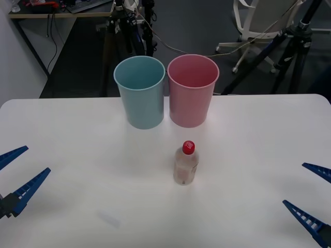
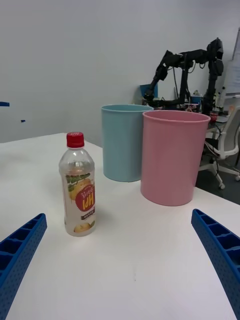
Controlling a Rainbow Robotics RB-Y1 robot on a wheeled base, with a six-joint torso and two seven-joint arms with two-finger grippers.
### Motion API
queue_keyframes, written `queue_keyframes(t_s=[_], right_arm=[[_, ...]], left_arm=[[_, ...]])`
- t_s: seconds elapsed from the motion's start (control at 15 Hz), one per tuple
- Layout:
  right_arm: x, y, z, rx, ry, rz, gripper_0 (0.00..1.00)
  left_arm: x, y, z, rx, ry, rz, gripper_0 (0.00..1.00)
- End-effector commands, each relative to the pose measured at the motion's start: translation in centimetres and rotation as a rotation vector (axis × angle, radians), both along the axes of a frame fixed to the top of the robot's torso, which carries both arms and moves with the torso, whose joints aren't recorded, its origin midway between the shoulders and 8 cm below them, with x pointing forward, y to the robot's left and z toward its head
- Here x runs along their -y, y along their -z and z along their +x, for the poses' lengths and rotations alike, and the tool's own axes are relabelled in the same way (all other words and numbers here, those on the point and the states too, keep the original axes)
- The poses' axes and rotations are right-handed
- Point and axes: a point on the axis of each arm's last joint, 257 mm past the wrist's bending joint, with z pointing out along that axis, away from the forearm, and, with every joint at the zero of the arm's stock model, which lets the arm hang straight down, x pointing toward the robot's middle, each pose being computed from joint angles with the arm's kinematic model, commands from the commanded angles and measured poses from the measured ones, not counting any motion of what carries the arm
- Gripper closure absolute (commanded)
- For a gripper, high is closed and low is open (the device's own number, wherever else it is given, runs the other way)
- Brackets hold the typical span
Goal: Grasp the object on the table and drop it into the matching bin: aluminum can to the light blue bin, PET bottle to the pink bin.
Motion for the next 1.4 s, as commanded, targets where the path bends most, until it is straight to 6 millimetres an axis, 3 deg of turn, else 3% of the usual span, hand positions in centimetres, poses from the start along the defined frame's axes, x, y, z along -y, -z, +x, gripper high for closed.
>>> queue_keyframes(t_s=[0.07,0.27,0.67,1.2,1.4], right_arm=[[0.5,1.1,-0.4,-0.019,0.001,-0.009,0.00],[-1.4,2.7,-0.1,-0.055,-0.026,-0.012,0.00],[-7.4,4.4,2.4,-0.049,-0.103,-0.021,0.00],[-13.9,7.7,5.9,-0.018,-0.126,-0.037,0.00],[-16.4,8.0,7.5,-0.002,-0.138,-0.028,0.00]], left_arm=[[0.0,0.0,0.0,0.000,0.000,0.000,0.00],[0.0,0.0,0.0,0.000,0.000,0.000,0.00],[0.0,0.0,0.0,0.000,0.000,0.000,0.00],[0.0,0.0,0.0,0.000,0.000,0.000,0.00],[0.0,0.0,0.0,0.000,0.000,0.000,0.00]])
